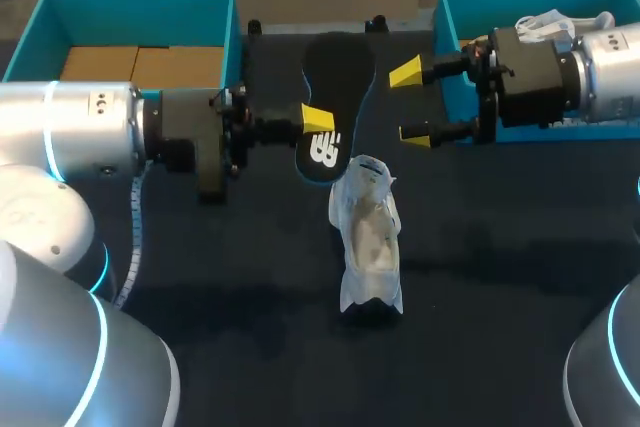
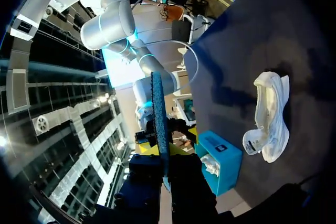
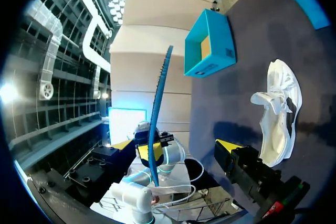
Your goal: Take the shoe out of the shoebox, open the shoe tongue, remove and reinsert the insole, then place the shoe into the shoebox
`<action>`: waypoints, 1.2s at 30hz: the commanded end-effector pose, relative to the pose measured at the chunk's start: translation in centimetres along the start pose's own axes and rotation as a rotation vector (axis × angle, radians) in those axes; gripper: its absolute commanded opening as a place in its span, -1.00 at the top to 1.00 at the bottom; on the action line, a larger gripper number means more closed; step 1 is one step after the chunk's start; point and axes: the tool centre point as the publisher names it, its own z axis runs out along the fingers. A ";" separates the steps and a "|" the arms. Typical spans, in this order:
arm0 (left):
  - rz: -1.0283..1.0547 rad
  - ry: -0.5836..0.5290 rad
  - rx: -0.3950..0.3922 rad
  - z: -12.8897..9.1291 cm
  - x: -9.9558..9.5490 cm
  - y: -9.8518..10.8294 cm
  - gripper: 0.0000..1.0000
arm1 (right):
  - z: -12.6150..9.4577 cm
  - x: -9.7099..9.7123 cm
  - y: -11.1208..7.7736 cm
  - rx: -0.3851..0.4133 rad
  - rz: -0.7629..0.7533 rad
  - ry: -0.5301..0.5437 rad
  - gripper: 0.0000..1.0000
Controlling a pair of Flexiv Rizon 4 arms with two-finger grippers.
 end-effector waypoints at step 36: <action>0.015 -0.011 0.021 2.9 0.4 -0.9 1.00 | 3.4 1.7 1.7 0.060 0.043 0.032 1.00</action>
